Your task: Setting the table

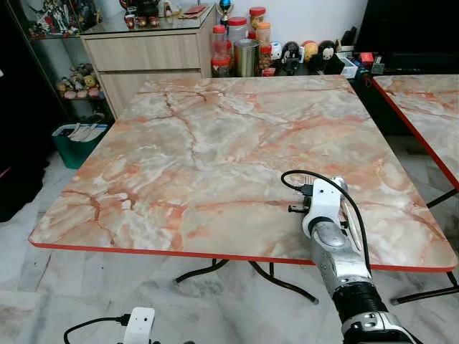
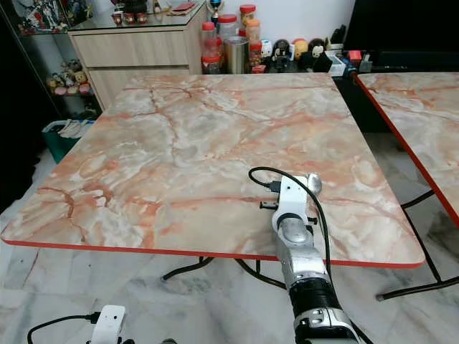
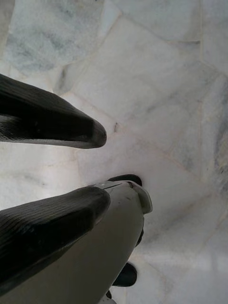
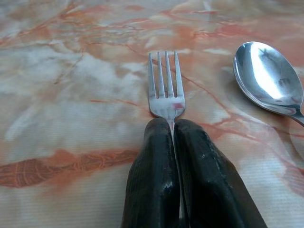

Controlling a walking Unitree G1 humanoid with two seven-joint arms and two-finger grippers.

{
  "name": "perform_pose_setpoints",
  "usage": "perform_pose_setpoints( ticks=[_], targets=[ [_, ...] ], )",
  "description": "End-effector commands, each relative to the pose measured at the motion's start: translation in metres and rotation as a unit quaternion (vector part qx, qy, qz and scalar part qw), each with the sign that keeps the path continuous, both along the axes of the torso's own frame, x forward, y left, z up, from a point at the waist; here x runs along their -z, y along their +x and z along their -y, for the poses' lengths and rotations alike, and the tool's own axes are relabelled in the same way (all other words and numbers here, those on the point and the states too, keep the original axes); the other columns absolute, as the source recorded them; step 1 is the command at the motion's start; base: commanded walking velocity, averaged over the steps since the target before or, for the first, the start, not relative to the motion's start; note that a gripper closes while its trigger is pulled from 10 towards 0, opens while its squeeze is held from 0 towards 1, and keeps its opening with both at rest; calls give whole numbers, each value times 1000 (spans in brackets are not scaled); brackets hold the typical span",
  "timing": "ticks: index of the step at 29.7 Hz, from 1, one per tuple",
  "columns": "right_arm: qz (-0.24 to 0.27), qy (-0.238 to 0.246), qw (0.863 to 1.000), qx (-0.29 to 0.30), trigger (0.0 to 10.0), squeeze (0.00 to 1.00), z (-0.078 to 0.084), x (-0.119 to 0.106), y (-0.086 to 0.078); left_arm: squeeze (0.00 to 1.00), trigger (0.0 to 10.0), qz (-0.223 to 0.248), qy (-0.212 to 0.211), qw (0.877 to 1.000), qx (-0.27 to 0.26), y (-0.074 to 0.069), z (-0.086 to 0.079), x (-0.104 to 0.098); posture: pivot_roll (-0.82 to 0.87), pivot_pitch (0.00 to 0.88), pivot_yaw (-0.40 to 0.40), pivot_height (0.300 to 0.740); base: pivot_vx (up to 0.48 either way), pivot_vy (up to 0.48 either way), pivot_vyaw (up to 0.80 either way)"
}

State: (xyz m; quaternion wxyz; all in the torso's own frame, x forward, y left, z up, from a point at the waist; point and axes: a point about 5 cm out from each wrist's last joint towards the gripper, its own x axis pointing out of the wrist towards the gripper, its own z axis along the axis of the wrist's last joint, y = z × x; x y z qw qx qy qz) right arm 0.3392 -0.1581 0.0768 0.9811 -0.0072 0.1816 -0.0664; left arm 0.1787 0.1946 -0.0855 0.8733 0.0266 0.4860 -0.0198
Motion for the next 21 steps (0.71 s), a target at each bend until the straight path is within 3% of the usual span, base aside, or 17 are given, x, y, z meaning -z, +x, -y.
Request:
perform_pose_setpoints(
  ticks=[1, 5, 6, 7, 9, 11, 13, 21],
  targets=[
    [6, 22, 1000, -3, 0, 0, -5, 1, 0, 0, 10000, 3, 16, 1000, -4, 1, -3, -1, -29, 0, 63, 693, 0, 0, 0],
    [60, 35, 997, -21, 0, 0, -11, -15, 5, 0, 10000, 11, 26, 999, -21, 3, -6, -2, -30, 0, 63, 693, 0, 0, 0],
    [96, 31, 994, -43, 0, 0, -16, -25, 7, 0, 10000, 15, 27, 999, -27, 4, -7, -3, -30, 0, 63, 693, 0, 0, 0],
    [123, 27, 990, -57, 10000, 0, -20, -34, 8, 0, 10000, 16, 28, 999, -29, 4, -8, -3, -30, 0, 63, 693, 0, 0, 0],
    [177, 35, 979, -92, 10000, 0, -30, -53, 10, 0, 10000, 18, 30, 999, -32, 4, -8, -3, -39, 0, 63, 693, 0, 0, 0],
    [186, 35, 977, -98, 10000, 0, -32, -56, 10, 0, 10000, 19, 32, 999, -33, 5, -8, -3, -39, 0, 63, 693, 0, 0, 0],
    [223, 31, 967, -120, 10000, 0, -41, -70, 11, 0, 10000, 24, 38, 998, -42, 5, -10, -4, -44, 0, 61, 693, 0, 0, 0],
    [258, 25, 957, -131, 10000, 0, -45, -84, 13, 0, 10000, 34, 46, 997, -51, 6, -10, -5, -42, 0, 46, 693, 0, -108, 0]
  ],
)
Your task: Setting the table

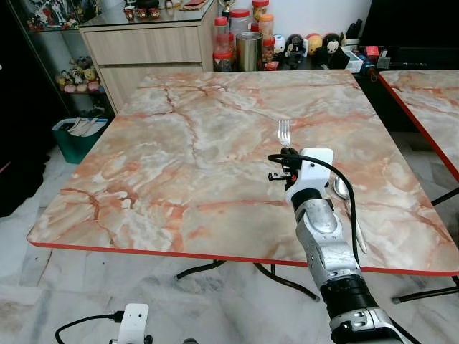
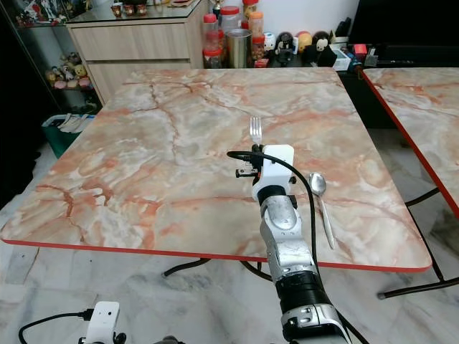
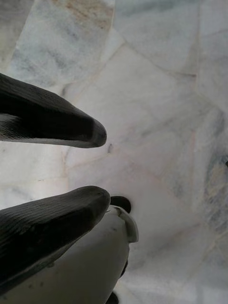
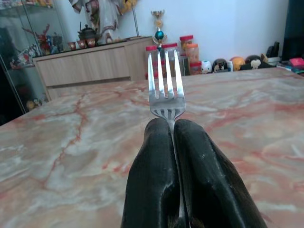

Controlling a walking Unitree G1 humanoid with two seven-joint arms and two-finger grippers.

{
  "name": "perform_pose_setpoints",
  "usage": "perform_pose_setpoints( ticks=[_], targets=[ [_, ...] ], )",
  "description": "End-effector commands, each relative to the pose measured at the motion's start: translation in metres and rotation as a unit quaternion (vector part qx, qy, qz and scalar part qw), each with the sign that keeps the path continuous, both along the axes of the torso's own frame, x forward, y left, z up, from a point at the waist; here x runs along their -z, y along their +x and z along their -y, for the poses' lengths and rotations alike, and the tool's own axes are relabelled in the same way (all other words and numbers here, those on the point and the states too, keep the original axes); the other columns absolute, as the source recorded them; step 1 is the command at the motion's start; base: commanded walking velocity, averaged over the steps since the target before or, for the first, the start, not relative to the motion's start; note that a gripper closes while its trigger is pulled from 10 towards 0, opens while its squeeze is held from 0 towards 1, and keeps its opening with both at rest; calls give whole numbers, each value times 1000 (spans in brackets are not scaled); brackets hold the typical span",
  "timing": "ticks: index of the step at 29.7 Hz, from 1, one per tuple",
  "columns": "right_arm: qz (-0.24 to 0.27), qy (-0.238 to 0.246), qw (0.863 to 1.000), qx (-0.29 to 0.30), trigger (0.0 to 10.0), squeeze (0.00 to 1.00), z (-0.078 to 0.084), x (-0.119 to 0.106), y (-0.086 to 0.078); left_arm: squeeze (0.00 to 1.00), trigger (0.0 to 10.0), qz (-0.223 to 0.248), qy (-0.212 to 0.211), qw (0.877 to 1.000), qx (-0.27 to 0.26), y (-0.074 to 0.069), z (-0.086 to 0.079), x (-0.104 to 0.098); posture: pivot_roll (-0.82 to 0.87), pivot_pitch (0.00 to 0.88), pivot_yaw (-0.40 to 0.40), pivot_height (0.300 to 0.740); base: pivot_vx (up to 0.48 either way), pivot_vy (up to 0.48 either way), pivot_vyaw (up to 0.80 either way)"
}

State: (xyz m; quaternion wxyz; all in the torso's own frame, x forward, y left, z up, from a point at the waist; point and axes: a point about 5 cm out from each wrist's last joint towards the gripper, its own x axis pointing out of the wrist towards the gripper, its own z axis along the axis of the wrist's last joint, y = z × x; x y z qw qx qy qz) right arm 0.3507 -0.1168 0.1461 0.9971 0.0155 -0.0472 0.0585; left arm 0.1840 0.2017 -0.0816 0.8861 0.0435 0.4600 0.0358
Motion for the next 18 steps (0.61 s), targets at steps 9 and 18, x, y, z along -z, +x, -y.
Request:
perform_pose_setpoints(
  ticks=[9, 18],
  targets=[
    [64, -31, 997, -24, 10000, 0, -5, -22, 2, 0, 10000, 4, 7, 1000, -24, -2, -3, 0, -50, 0, 37, 693, 0, -364, 0],
    [133, -62, 989, -1, 10000, 0, 1, -23, -12, 0, 10000, 1, 10, 1000, -23, -5, -4, 2, -58, 0, 55, 693, 0, -389, 0]
  ],
)
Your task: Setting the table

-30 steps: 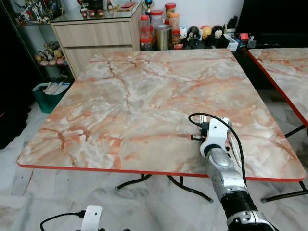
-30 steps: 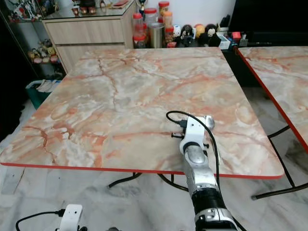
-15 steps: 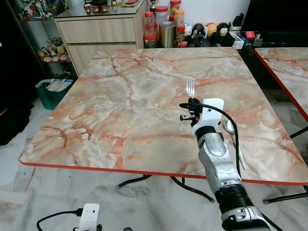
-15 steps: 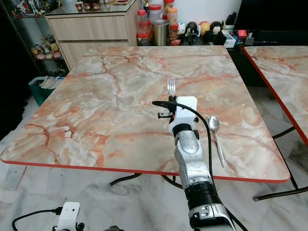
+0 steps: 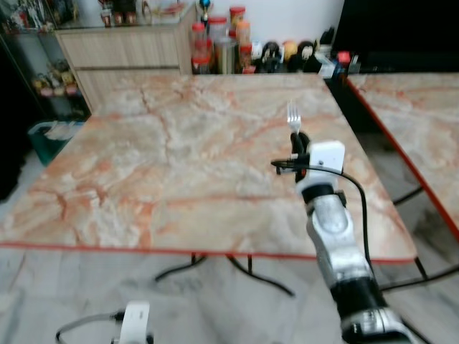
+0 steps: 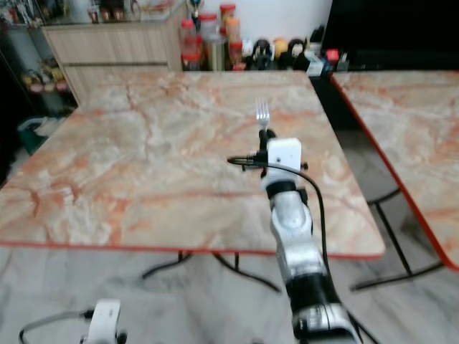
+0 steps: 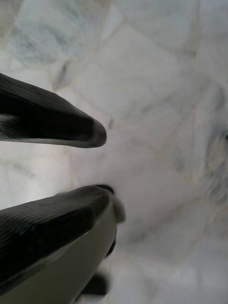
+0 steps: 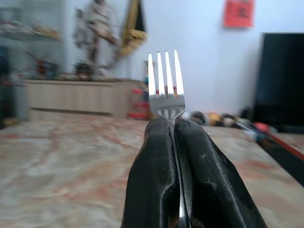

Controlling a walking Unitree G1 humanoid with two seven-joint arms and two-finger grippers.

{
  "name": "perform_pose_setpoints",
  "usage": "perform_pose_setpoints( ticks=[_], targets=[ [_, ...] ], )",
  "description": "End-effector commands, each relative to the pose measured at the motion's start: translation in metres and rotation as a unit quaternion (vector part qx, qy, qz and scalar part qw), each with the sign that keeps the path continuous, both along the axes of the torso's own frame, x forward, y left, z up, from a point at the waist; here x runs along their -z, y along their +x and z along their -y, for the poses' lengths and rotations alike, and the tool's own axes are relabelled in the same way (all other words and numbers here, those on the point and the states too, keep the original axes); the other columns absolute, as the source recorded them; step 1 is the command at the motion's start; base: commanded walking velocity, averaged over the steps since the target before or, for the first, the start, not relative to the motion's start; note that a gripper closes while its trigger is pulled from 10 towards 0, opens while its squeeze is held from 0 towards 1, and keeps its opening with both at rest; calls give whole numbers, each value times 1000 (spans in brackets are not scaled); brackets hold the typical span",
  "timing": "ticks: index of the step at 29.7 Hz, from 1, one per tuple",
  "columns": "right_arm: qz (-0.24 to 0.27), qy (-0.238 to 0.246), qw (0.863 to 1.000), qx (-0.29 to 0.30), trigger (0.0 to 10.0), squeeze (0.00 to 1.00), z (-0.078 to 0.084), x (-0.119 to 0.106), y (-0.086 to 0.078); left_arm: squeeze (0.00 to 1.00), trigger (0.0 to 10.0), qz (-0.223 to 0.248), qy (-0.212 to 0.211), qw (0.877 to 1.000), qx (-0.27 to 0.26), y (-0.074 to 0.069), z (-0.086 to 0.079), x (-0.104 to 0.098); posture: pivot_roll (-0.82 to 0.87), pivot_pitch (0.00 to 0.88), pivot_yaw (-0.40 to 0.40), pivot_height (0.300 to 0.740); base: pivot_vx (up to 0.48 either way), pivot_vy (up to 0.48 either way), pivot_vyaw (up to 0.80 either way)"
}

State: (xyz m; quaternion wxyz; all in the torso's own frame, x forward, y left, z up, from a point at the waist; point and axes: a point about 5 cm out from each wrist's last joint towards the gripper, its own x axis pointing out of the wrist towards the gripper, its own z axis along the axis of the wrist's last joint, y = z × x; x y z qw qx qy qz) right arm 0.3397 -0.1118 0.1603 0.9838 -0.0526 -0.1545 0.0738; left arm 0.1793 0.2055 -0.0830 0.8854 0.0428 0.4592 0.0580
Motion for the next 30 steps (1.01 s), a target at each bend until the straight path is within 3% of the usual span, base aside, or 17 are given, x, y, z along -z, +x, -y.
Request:
perform_pose_setpoints(
  ticks=[1, 9, 14, 23, 28, 30],
  targets=[
    [27, -2, 1000, 9, 10000, 0, 7, -10, -1, 0, 10000, -1, 1, 1000, -1, -1, -1, 0, -62, 0, 58, 693, 0, -394, 0],
    [42, -7, 999, 6, 10000, 0, 8, -16, -1, 0, 10000, -4, 0, 1000, 9, -3, 4, 2, -71, 0, 51, 693, 0, -389, 0],
    [45, -19, 999, -1, 10000, 0, 10, -13, -7, 0, 10000, -6, -12, 1000, 15, -5, 16, 5, -101, 0, 30, 693, 0, -390, 0],
    [36, -37, 998, 23, 10000, 0, 31, -13, -19, 0, 10000, -27, -38, 998, 43, -16, 43, 12, -201, 0, 28, 693, 0, -386, 0],
    [33, -30, 998, 52, 10000, 0, 35, -12, -28, 0, 10000, -29, -33, 997, 71, -15, 43, 12, -223, 0, 61, 693, 0, -378, 358],
    [20, -8, 998, 57, 10000, 0, 28, -7, -29, 0, 10000, -23, -21, 998, 58, -10, 29, 9, -203, 0, 74, 693, 0, -377, 0]
  ],
)
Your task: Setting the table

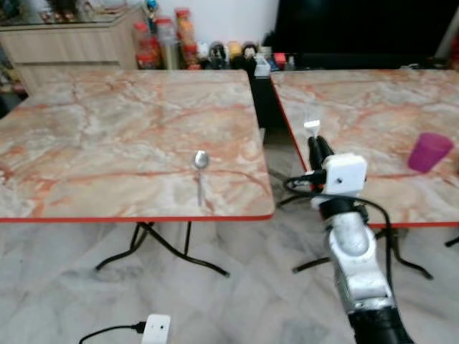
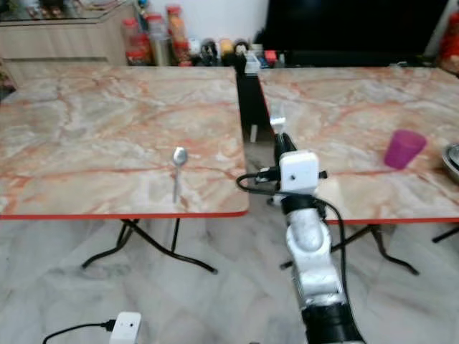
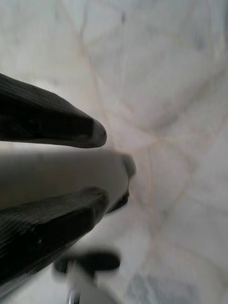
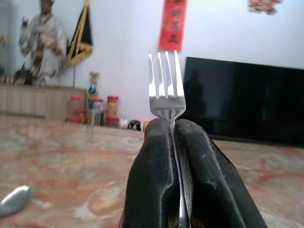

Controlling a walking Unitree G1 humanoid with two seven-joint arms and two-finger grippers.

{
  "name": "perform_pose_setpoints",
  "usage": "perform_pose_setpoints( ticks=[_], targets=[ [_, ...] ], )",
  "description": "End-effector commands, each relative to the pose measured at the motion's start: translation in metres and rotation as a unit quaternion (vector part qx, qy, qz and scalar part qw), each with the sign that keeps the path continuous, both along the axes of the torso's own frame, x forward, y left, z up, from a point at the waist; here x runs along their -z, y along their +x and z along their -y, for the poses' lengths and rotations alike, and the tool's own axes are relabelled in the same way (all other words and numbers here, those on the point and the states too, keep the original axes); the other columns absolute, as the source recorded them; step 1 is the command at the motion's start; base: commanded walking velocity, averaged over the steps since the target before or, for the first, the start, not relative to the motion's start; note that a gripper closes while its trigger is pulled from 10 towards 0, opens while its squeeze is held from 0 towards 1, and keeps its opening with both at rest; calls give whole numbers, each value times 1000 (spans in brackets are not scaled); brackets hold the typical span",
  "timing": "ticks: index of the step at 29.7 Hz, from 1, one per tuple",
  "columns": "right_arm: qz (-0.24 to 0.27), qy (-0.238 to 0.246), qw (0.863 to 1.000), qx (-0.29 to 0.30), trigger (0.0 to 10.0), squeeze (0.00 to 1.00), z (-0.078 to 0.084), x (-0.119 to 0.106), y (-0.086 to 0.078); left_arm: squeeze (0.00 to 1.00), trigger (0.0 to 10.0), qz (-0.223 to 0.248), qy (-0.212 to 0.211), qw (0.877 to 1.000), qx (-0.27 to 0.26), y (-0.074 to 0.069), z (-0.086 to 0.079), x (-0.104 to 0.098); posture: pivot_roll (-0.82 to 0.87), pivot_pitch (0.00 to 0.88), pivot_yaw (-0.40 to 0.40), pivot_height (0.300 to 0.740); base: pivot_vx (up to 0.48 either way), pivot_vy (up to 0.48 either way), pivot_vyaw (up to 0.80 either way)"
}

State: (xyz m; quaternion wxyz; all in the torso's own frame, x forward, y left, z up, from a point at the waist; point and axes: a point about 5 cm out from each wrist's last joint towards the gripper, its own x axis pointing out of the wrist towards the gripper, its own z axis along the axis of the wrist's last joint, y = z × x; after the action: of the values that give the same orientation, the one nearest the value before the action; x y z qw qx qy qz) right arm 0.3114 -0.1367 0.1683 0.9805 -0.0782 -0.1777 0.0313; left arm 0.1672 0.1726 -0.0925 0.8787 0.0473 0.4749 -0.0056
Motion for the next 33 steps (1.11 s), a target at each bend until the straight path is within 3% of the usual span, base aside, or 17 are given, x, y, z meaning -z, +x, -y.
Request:
perform_pose_setpoints(
  ticks=[1, 6, 8, 14, 20, 22, 25, 33],
  targets=[
    [-10, 12, 1000, 12, 10000, 0, 2, 2, 0, 0, 10000, -1, 7, 1000, -1, 3, -6, -2, -198, 0, 75, 693, 0, -375, 0],
    [-18, 5, 1000, -7, 10000, 0, -15, 2, 7, 0, 10000, 7, 27, 1000, -14, 11, -26, -8, -203, 0, 109, 693, 0, -372, 0],
    [-9, 6, 1000, -22, 10000, 0, -18, -5, 7, 0, 10000, 17, 32, 999, 3, 17, -27, -11, -192, 0, 109, 693, 0, -364, 0],
    [-20, -6, 1000, -3, 10000, 0, -7, 4, 11, 0, 10000, 25, 40, 999, 16, 22, -28, -14, -135, 0, 107, 693, 0, -362, 0],
    [-19, 0, 1000, 1, 10000, 0, -6, 1, 15, 0, 10000, 28, 44, 999, -7, 22, -34, -14, -138, 0, 109, 693, 0, -360, 453],
    [-16, 9, 1000, -1, 10000, 0, -10, 1, 18, 0, 10000, 12, 46, 999, -10, 14, -40, -11, -133, 0, 125, 693, 0, -356, 0],
    [-18, 18, 1000, -2, 10000, 0, -13, 1, 18, 0, 10000, 22, 45, 998, -24, 18, -43, -14, -115, 0, 106, 693, 0, -358, 0],
    [-23, 7, 1000, -6, 10000, 0, -10, 4, 18, 0, 10000, 18, 39, 999, -20, 14, -35, -11, -118, 0, 98, 693, 0, -357, 0]
  ],
)
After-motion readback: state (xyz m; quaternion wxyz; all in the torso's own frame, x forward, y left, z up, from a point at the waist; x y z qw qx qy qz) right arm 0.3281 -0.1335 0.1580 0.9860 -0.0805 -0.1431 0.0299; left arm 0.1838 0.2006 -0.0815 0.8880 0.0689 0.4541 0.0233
